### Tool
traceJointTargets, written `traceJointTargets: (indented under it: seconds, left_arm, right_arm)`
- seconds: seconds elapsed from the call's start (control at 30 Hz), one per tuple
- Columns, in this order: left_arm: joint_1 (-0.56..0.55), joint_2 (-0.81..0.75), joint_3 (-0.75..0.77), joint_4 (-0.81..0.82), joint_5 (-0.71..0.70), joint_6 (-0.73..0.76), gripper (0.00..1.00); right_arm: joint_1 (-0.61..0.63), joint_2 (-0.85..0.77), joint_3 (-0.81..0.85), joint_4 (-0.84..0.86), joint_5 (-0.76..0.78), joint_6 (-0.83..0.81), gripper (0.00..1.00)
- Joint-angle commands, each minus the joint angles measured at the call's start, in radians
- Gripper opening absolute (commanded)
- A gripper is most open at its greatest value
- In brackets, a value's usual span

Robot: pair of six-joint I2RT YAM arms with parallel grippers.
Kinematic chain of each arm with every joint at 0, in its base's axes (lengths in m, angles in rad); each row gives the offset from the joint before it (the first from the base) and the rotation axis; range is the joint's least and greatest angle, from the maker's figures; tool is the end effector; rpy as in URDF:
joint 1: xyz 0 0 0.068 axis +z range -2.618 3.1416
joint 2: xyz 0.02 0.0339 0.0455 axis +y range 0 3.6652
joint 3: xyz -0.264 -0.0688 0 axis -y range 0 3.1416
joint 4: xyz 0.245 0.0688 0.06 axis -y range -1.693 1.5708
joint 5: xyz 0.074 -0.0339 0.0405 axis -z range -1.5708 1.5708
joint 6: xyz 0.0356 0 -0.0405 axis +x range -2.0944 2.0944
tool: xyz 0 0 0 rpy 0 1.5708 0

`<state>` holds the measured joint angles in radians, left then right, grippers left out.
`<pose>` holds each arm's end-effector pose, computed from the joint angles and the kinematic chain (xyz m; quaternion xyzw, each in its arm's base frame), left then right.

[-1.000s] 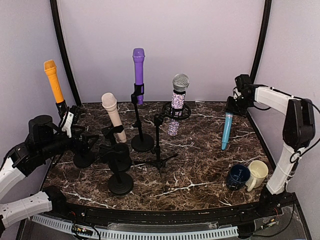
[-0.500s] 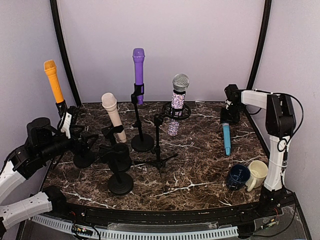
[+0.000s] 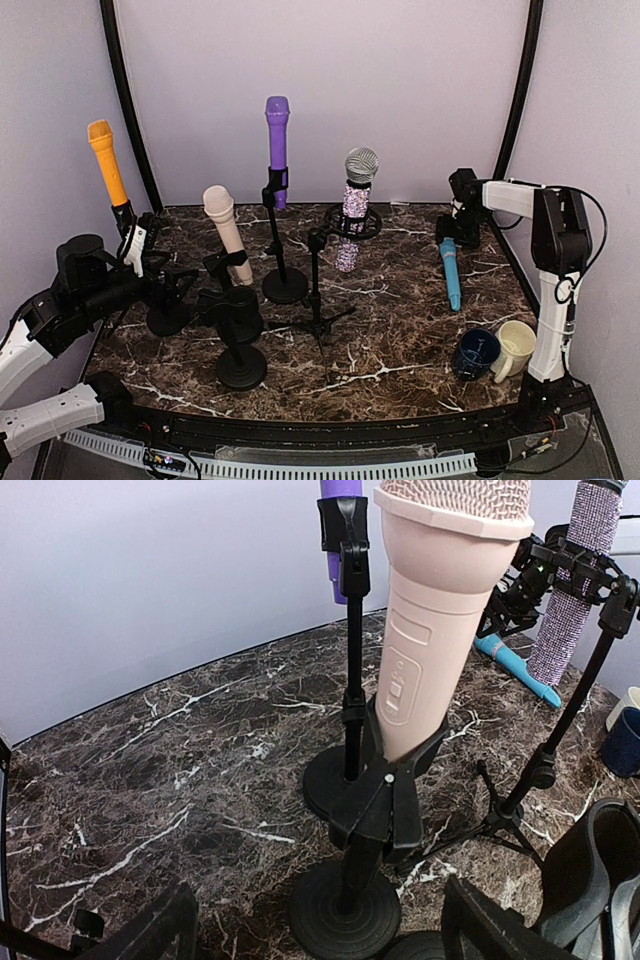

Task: Remove the microphone from the stand
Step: Place the microphone at the corner of the board, then hold the microphone from the microphone stand.

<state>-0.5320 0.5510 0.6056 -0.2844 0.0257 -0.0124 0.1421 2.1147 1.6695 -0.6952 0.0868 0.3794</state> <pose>0.1229 -0.0734 0.3000 0.2090 0.7551 -0.1767 0.5957 0.4452 0.0606 0.1886 0.1247 0.9681 0.0140 0.2171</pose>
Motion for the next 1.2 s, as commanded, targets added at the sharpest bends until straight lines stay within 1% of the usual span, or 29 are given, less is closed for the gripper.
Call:
traceJointTargets:
  seconds: [0.0,0.17,0.27,0.33,0.5,0.63,0.8,0.93,1.03,1.1,1.17]
  left_arm:
    - [0.004,-0.001,-0.012,0.028,0.008,0.006,0.86]
    - [0.004,0.001,-0.002,0.031,0.002,-0.015,0.87]
    - [0.004,0.011,0.023,0.027,-0.005,-0.060,0.88]
    - [0.005,0.017,0.040,0.028,-0.012,-0.093,0.91]
    - [0.004,0.078,0.105,0.033,0.021,-0.157,0.92]
    - [0.004,0.149,0.162,0.029,0.085,-0.176,0.92]
    - [0.008,0.232,0.205,0.019,0.155,-0.149,0.93]
    - [0.030,0.248,0.188,0.044,0.195,-0.104,0.93]
    - [0.049,0.260,0.189,0.044,0.224,-0.068,0.93]
    - [0.066,0.263,0.193,0.033,0.231,-0.047,0.93]
    - [0.093,0.259,0.193,0.021,0.249,-0.030,0.93]
  right_arm:
    - [0.001,-0.017,-0.008,0.025,0.023,0.009,0.80]
    - [0.001,-0.038,-0.007,0.025,0.034,0.006,0.91]
    - [0.001,-0.062,-0.008,0.025,0.039,0.007,0.96]
    - [0.001,-0.088,-0.018,0.032,0.043,0.010,0.98]
    - [0.001,-0.215,-0.097,0.077,0.041,0.022,0.99]
    - [0.001,-0.380,-0.176,0.115,0.019,0.021,0.99]
    - [0.002,-0.619,-0.284,0.199,-0.036,0.019,0.98]
    - [0.014,-0.773,-0.288,0.232,-0.081,0.019,0.98]
    - [0.051,-0.859,-0.278,0.257,-0.158,0.018,0.98]
    - [0.101,-0.897,-0.281,0.284,-0.190,0.016,0.98]
    - [0.180,-0.927,-0.280,0.308,-0.219,0.014,0.98]
